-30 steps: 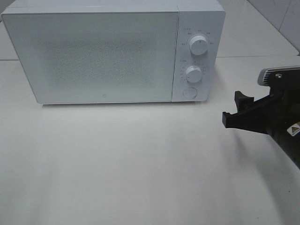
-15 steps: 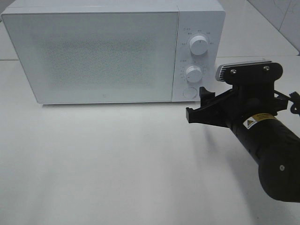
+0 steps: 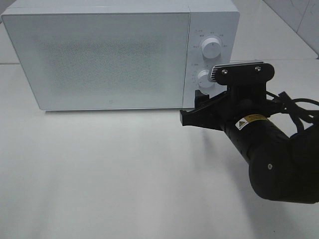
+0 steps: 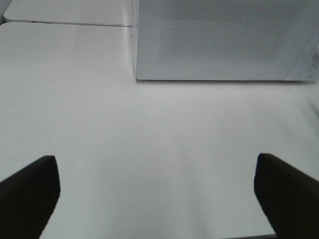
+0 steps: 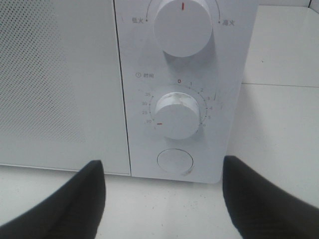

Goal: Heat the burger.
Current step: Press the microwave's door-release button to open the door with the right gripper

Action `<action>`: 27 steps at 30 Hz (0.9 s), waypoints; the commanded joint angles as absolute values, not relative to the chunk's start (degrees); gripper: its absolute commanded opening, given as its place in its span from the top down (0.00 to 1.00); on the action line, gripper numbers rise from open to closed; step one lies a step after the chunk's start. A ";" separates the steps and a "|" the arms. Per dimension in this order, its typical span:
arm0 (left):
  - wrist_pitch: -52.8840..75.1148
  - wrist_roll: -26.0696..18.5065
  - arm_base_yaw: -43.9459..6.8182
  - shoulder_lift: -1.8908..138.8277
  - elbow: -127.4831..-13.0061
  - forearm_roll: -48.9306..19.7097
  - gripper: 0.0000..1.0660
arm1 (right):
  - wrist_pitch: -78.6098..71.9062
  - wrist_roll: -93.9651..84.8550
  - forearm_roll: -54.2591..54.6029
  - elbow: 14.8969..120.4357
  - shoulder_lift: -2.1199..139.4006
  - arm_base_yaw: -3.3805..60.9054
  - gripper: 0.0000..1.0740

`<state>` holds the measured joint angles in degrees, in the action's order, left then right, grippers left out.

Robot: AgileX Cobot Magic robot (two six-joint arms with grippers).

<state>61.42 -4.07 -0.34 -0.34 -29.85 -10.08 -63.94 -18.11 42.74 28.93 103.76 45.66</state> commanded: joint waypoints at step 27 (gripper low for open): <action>61.31 -4.24 -0.40 -0.63 -29.79 -10.31 0.08 | -63.94 56.21 42.51 29.45 103.65 45.66 0.85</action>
